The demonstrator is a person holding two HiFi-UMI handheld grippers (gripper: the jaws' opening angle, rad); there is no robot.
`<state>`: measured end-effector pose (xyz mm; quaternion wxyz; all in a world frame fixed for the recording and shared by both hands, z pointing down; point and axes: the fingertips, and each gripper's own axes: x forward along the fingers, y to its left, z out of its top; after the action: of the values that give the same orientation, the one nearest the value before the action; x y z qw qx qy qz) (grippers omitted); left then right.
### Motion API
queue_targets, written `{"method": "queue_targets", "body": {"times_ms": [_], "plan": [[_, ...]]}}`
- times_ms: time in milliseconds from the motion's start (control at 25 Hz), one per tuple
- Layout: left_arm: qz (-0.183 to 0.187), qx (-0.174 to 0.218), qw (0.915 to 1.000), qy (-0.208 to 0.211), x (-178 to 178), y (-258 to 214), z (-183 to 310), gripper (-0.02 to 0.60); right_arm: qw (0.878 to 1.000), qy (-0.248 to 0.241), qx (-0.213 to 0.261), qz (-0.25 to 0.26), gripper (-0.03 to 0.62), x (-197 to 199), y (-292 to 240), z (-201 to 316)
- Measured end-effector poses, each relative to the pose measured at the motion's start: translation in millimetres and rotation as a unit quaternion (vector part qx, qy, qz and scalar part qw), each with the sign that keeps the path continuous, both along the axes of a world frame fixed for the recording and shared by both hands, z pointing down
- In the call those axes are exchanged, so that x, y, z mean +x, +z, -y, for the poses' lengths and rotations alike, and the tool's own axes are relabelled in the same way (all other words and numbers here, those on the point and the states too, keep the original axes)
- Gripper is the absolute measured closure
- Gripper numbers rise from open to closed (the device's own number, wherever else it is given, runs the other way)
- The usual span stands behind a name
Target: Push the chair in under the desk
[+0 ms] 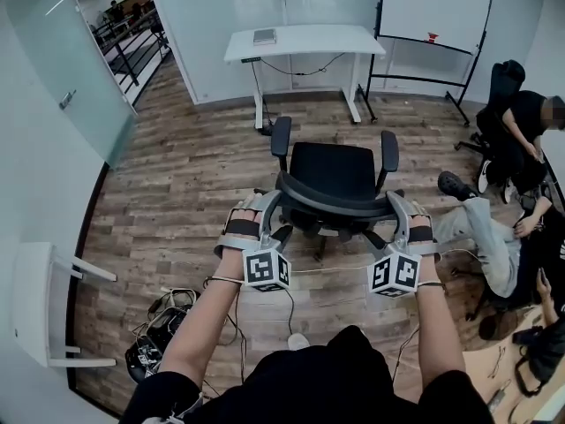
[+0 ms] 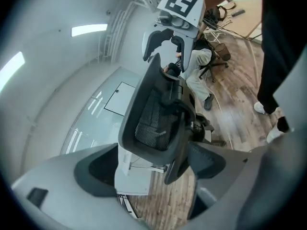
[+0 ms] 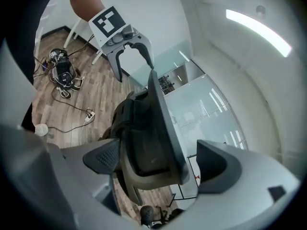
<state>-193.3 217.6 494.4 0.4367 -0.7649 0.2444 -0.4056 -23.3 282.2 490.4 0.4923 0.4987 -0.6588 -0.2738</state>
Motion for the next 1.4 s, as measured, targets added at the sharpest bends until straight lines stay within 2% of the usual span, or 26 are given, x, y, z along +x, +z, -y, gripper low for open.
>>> {"method": "queue_targets", "body": {"times_ms": [80, 160, 400, 560, 680, 840, 1040, 1200, 1400], "plan": [[-0.010, 0.014, 0.9998, 0.013, 8.2, -14.4, 0.9, 0.133, 1.000, 0.000, -0.012, -0.025, 0.111, -3.2, 1.0, 5.7], [0.001, 0.024, 0.9992, 0.032, 23.5, -22.8, 4.2, 0.133, 0.999, 0.002, -0.025, -0.048, 0.112, -3.8, 5.1, 11.4], [0.104, 0.035, 0.9923, 0.058, 49.5, -1.2, 21.5, 0.133, 0.993, -0.007, -0.057, -0.102, 0.112, -8.8, 23.3, 27.6], [0.141, 0.049, 0.9865, 0.068, 62.4, 13.4, 27.9, 0.133, 0.990, -0.008, -0.067, -0.123, 0.116, -6.2, 34.0, 37.4], [0.131, 0.054, 0.9875, 0.067, 69.8, 11.6, 30.6, 0.133, 0.992, -0.011, -0.051, -0.114, 0.136, -4.7, 28.4, 41.8], [0.116, 0.048, 0.9901, 0.062, 78.1, 7.6, 31.5, 0.133, 0.994, -0.009, -0.025, -0.109, 0.206, 2.5, 16.2, 47.3], [0.113, 0.035, 0.9914, 0.055, 87.6, 4.3, 34.9, 0.135, 0.995, -0.011, -0.005, -0.097, 0.235, 12.1, 6.3, 55.1], [0.109, 0.032, 0.9922, 0.051, 96.1, 4.4, 44.3, 0.137, 0.995, -0.011, -0.010, -0.097, 0.238, 21.1, 7.7, 64.7], [0.131, 0.037, 0.9896, 0.046, 101.8, 13.8, 60.7, 0.141, 0.993, -0.016, -0.020, -0.115, 0.224, 31.2, 19.5, 80.8]]}}
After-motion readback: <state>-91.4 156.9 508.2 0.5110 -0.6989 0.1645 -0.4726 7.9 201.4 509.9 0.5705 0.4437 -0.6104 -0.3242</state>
